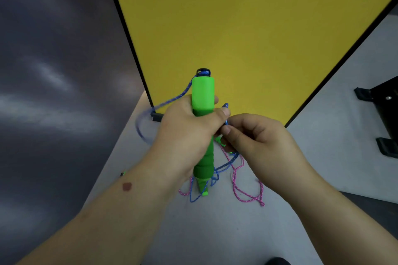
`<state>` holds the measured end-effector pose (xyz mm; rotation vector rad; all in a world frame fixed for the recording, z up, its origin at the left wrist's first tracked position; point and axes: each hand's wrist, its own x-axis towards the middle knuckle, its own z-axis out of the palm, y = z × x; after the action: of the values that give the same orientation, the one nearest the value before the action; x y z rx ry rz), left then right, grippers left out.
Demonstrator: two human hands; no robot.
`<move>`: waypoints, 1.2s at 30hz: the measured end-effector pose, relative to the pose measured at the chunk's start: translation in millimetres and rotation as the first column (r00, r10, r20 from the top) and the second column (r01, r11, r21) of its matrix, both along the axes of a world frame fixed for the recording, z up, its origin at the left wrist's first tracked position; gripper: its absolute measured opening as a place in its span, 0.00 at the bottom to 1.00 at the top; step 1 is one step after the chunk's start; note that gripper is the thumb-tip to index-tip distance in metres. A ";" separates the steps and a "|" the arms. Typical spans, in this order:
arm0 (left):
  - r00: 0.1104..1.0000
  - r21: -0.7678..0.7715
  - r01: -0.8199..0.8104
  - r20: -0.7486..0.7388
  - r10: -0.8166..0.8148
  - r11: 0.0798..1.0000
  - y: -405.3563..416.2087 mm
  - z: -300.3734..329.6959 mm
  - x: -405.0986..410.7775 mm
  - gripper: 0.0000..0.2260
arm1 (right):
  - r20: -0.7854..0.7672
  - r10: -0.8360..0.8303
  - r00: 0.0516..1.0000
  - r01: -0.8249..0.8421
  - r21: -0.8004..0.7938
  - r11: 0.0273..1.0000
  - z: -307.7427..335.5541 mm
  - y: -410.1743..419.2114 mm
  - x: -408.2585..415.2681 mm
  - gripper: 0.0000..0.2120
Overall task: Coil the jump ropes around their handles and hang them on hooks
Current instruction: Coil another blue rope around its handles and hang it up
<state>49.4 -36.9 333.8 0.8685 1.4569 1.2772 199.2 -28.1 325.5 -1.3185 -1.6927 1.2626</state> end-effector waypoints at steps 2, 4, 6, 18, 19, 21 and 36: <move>0.999 -0.003 -0.021 -0.036 0.021 1.000 1.8 -0.2 -1.1 0.13 | 0.020 0.024 1.000 -0.024 -0.009 1.000 -1.8 -1.2 1.1 0.06; 0.994 -0.006 -0.071 0.080 0.071 0.997 5.1 4.1 -5.2 0.12 | 0.010 0.020 1.000 -0.019 -0.064 0.998 -4.4 -1.2 3.7 0.06; 0.968 0.017 -0.163 0.197 0.157 0.986 10.9 8.9 -14.8 0.11 | 0.035 0.021 0.999 -0.016 -0.119 0.993 -6.3 0.2 6.6 0.06; 0.999 -0.039 0.018 0.033 -0.016 0.999 2.0 2.1 0.1 0.18 | -0.022 0.049 0.999 -0.049 -0.002 0.999 1.2 -1.6 0.9 0.08; 0.999 -0.027 -0.001 0.050 0.003 1.000 3.6 1.8 -0.9 0.15 | -0.025 0.046 0.999 -0.047 -0.026 0.999 -0.1 -1.9 1.6 0.07; 0.988 0.013 -0.072 0.137 0.070 0.997 8.1 4.2 -7.1 0.10 | -0.015 0.033 0.999 -0.035 -0.100 0.994 -4.4 -0.6 4.9 0.07; 0.997 0.094 -0.050 0.063 0.044 0.994 6.8 6.8 -10.4 0.08 | -0.052 0.057 0.997 -0.061 -0.096 0.994 2.5 1.0 4.3 0.07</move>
<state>38.9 -30.1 340.6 0.8554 1.3847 1.4065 203.5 -27.1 328.0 -1.2905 -1.6654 1.4161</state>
